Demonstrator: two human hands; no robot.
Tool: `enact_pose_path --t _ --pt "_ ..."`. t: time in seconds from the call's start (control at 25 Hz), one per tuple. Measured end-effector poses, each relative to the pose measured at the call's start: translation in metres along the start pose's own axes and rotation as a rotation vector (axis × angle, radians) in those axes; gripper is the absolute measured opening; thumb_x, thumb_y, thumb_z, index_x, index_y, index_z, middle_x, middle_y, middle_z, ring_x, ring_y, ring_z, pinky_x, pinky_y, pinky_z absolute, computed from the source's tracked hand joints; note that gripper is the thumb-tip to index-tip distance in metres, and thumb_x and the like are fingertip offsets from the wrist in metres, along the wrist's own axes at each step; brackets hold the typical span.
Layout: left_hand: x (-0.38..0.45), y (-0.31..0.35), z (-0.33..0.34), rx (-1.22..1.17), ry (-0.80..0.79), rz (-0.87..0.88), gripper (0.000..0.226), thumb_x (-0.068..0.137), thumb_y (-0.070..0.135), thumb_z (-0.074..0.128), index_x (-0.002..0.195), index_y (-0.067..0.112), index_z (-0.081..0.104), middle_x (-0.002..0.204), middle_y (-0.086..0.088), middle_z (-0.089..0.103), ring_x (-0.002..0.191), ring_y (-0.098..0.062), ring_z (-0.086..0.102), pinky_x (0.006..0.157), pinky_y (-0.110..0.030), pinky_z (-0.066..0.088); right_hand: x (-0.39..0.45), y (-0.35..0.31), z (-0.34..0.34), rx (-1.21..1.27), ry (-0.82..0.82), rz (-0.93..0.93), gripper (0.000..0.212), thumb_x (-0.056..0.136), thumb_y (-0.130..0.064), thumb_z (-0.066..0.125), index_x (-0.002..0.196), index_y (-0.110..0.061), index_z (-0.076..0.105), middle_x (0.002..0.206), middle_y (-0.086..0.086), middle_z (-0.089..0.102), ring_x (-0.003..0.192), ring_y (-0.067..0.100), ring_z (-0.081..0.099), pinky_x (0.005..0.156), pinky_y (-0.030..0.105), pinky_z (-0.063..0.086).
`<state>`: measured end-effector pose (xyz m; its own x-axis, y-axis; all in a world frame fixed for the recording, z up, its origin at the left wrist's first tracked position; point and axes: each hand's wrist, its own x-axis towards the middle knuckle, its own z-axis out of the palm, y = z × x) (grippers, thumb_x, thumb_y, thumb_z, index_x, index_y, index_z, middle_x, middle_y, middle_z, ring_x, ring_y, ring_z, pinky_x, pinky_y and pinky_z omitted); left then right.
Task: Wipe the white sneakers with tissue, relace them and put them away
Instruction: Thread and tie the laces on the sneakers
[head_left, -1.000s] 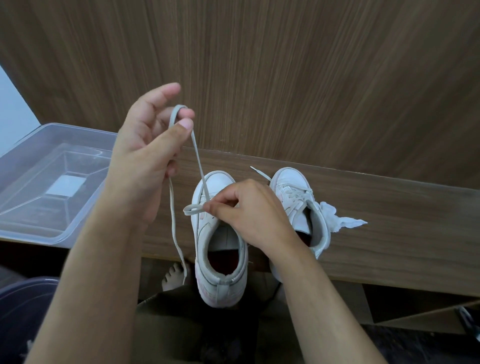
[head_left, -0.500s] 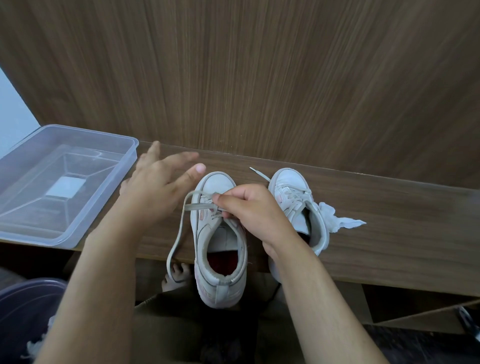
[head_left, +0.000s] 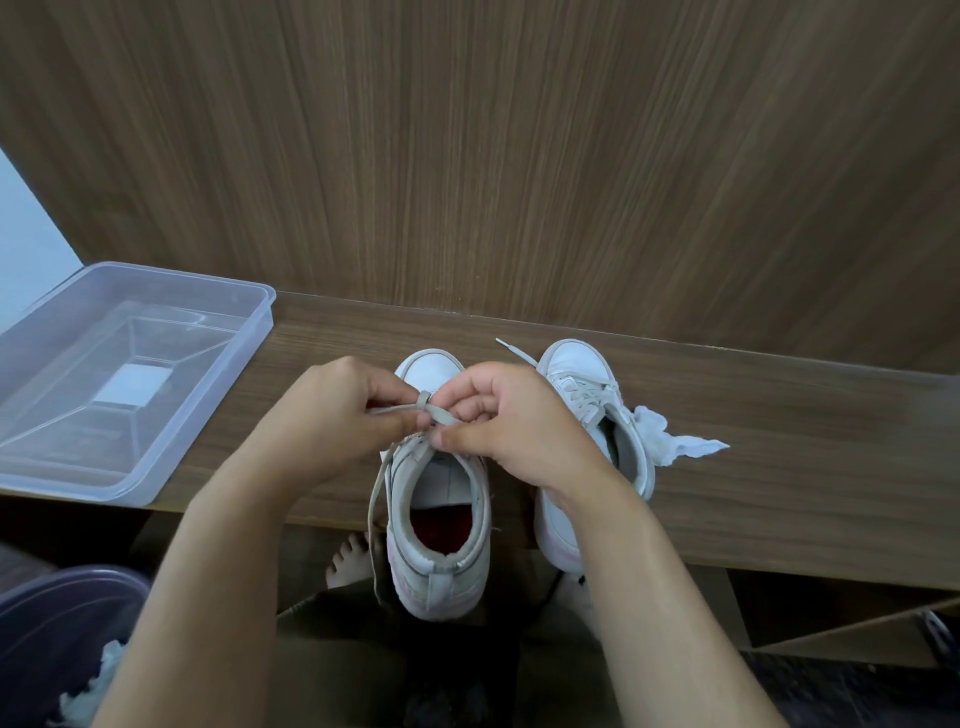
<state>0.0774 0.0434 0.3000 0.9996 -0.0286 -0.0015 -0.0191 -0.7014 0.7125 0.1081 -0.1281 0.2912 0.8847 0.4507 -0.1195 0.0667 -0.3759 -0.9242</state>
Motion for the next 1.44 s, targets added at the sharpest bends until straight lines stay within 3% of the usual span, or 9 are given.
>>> enact_pose_path --t 0.16,0.36,0.64,0.72,0.8,0.92,1.16,1.28,1.44 --pt "0.000 -0.002 -0.001 0.013 0.010 -0.002 0.012 0.076 0.032 0.074 0.067 0.023 0.072 0.052 0.004 0.051 0.054 -0.004 0.045 0.050 -0.014 0.034 -0.001 -0.005 0.005 -0.332 0.149 -0.162 0.036 0.074 -0.015 0.072 0.102 -0.035 0.059 0.072 -0.011 0.064 0.067 0.002 0.053 0.070 0.029 0.048" --pt "-0.001 -0.002 -0.003 0.002 0.015 0.042 0.006 0.079 0.029 0.071 0.073 0.027 0.072 0.072 0.006 0.068 0.073 -0.007 0.058 0.064 -0.023 0.043 -0.001 -0.005 0.006 -0.404 0.107 -0.210 0.030 0.085 -0.027 0.066 0.114 -0.032 0.065 0.082 -0.014 0.057 0.084 0.007 0.049 0.077 0.026 0.044" --pt "0.002 -0.007 0.001 0.036 0.046 0.065 0.011 0.083 0.035 0.065 0.076 0.029 0.071 0.067 0.000 0.066 0.069 -0.009 0.055 0.054 -0.021 0.039 0.005 0.001 0.007 -0.386 0.108 -0.131 0.008 0.086 -0.031 0.063 0.084 -0.025 0.067 0.085 -0.008 0.052 0.095 0.020 0.052 0.080 0.029 0.040" --pt "0.002 -0.009 0.002 0.047 0.060 0.077 0.012 0.083 0.037 0.063 0.075 0.032 0.070 0.066 0.002 0.066 0.067 -0.009 0.056 0.057 -0.023 0.041 0.006 0.001 0.007 -0.330 0.081 -0.036 0.016 0.087 -0.032 0.061 0.071 -0.030 0.063 0.092 -0.005 0.051 0.103 0.021 0.050 0.088 0.035 0.043" --pt "0.002 -0.009 0.003 0.021 0.068 0.097 0.011 0.083 0.037 0.063 0.074 0.035 0.069 0.068 0.005 0.067 0.070 -0.008 0.057 0.061 -0.027 0.044 0.005 0.000 0.005 -0.209 0.041 0.052 0.025 0.083 -0.032 0.062 0.062 -0.019 0.061 0.090 -0.001 0.053 0.094 0.016 0.053 0.084 0.040 0.046" --pt "0.003 -0.008 0.003 -0.020 0.048 0.123 0.010 0.084 0.034 0.064 0.075 0.034 0.070 0.072 0.006 0.068 0.076 -0.006 0.059 0.064 -0.025 0.045 0.002 -0.002 0.006 -0.051 -0.036 0.131 0.034 0.072 -0.039 0.073 0.073 -0.006 0.062 0.070 -0.003 0.050 0.069 0.010 0.050 0.064 0.033 0.041" --pt "0.003 -0.011 0.001 -0.029 0.048 0.124 0.012 0.083 0.035 0.063 0.073 0.035 0.069 0.076 0.017 0.064 0.070 -0.004 0.056 0.057 -0.013 0.038 -0.002 -0.013 0.005 -0.223 0.152 0.042 0.008 0.079 -0.026 0.070 0.075 -0.020 0.072 0.059 -0.003 0.062 0.066 0.016 0.060 0.069 0.039 0.050" --pt "0.002 -0.010 0.001 -0.061 0.033 0.134 0.010 0.083 0.033 0.065 0.075 0.034 0.070 0.074 0.017 0.065 0.069 -0.003 0.057 0.058 -0.012 0.039 -0.008 -0.023 -0.001 -0.402 0.155 0.015 0.013 0.079 -0.021 0.065 0.082 -0.011 0.072 0.067 0.013 0.063 0.065 0.029 0.056 0.065 0.042 0.051" --pt "0.003 -0.007 0.002 -0.146 0.068 0.168 0.007 0.080 0.026 0.068 0.079 0.031 0.073 0.067 0.022 0.064 0.064 -0.002 0.057 0.059 -0.012 0.040 -0.019 -0.036 -0.006 -0.534 0.287 0.026 0.016 0.070 -0.016 0.061 0.081 -0.013 0.073 0.067 0.010 0.066 0.065 0.026 0.059 0.054 0.034 0.047"
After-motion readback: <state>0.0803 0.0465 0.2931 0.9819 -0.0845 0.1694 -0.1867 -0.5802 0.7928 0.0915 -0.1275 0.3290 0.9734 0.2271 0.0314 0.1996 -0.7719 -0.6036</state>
